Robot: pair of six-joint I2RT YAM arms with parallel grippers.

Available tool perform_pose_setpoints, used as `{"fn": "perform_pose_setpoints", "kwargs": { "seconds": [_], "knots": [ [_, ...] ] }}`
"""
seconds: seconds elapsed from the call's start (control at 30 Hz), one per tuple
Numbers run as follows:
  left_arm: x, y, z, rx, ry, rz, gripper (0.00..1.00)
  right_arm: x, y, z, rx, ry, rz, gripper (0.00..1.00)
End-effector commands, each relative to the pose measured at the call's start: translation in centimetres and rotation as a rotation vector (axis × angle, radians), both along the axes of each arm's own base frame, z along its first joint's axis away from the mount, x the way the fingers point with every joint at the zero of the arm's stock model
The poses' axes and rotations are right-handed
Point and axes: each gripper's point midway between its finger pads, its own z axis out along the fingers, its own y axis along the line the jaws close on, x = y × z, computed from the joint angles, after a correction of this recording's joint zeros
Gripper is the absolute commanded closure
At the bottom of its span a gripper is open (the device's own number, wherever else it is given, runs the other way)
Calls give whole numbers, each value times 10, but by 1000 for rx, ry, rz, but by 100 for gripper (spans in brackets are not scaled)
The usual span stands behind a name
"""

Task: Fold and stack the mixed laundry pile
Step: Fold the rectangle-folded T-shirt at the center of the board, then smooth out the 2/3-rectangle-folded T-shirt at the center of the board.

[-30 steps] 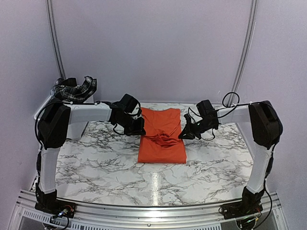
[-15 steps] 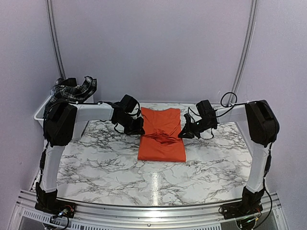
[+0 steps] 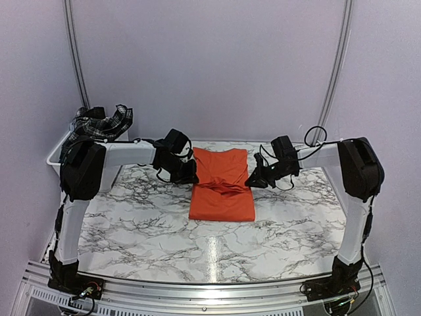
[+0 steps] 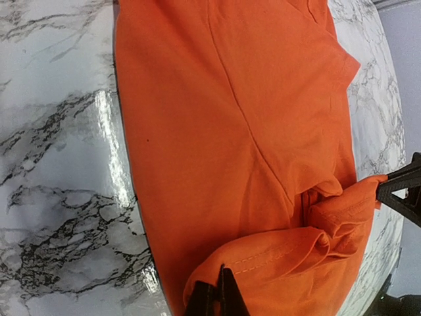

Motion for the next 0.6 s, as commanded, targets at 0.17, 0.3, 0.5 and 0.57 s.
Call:
{"fn": "perform_pose_setpoints", "kwargs": {
  "seconds": [0.17,0.3,0.5,0.57],
  "knots": [
    [18,21,38,-18,-72,29,45,15,-21,57,-41,-165,-8,35],
    [15,37,61,-20,-113,38,38,-1,-16,86,-39,-237,44,32],
    [-3,48,65,-6,-115,22,39,-46,35,76,-26,-230,207,48],
    [-7,50,62,-2,-108,18,39,-57,50,64,-36,-205,238,56]
  ]
}}
